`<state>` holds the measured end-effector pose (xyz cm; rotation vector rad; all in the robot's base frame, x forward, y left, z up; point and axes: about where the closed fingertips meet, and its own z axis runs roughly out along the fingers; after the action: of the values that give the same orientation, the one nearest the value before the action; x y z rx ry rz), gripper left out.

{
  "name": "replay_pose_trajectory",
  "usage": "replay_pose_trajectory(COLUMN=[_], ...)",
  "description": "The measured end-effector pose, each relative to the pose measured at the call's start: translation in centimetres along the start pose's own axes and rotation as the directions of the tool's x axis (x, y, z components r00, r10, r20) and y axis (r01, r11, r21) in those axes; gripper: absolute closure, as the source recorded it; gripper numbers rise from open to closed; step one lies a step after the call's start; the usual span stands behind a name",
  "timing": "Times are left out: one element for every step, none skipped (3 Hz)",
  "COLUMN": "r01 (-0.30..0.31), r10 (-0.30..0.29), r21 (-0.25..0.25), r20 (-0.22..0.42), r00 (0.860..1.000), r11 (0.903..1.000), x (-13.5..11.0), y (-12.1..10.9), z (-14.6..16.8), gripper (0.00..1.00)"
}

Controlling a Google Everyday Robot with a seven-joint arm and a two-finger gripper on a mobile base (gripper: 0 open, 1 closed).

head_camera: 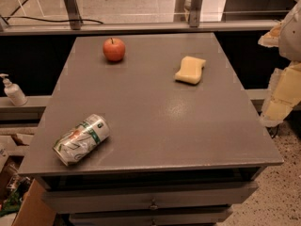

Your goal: Pick 7up can

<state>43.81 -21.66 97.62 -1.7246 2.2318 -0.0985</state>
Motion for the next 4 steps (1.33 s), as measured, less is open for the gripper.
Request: replay_pose_trajectory(r01=[0.000, -0.004, 0.041, 0.121], r10=[0.000, 0.004, -0.034, -0.096], r21=[0.000, -0.015, -0.052, -0.087], r20=[0.000, 0.041, 0.136, 0.250], r00=[1.000, 0.999, 0.990, 0.964], r11=[1.0000, 0.9999, 0.9978, 0.9888], x=[0.0, 0.0, -3.2, -8.2], y=[0.0, -0.2, 0.4, 1.8], z=[0.0, 0.3, 1.8, 3.0], gripper=[0.00, 0.00, 0.00, 0.00])
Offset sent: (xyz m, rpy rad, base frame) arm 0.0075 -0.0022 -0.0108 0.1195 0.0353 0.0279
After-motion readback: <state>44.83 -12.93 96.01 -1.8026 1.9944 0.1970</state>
